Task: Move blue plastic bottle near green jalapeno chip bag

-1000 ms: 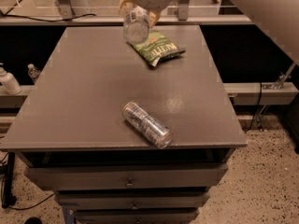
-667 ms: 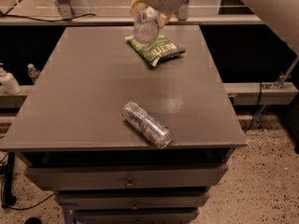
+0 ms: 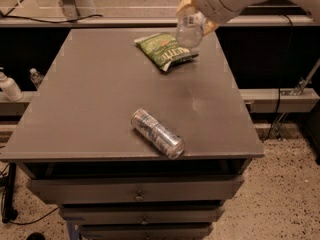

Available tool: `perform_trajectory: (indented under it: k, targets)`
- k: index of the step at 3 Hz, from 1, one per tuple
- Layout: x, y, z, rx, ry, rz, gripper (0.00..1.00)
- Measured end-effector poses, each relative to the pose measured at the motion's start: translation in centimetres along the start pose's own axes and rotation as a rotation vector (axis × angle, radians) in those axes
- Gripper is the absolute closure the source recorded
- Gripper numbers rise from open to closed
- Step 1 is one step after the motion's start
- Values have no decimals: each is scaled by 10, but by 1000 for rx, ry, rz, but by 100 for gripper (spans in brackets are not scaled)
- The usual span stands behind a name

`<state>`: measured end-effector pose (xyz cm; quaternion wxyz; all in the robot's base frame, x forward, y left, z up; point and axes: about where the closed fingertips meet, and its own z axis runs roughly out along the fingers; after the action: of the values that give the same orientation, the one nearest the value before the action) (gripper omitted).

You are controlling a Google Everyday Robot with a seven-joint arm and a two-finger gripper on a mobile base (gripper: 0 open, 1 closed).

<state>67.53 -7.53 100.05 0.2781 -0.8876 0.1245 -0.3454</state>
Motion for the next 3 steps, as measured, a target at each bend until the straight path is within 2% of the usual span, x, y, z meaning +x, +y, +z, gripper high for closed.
perform_trajectory:
  k: [1, 3]
  targets:
    - [10, 37, -1, -10, 5, 61, 100]
    - [1, 100, 30, -154, -93, 83, 100]
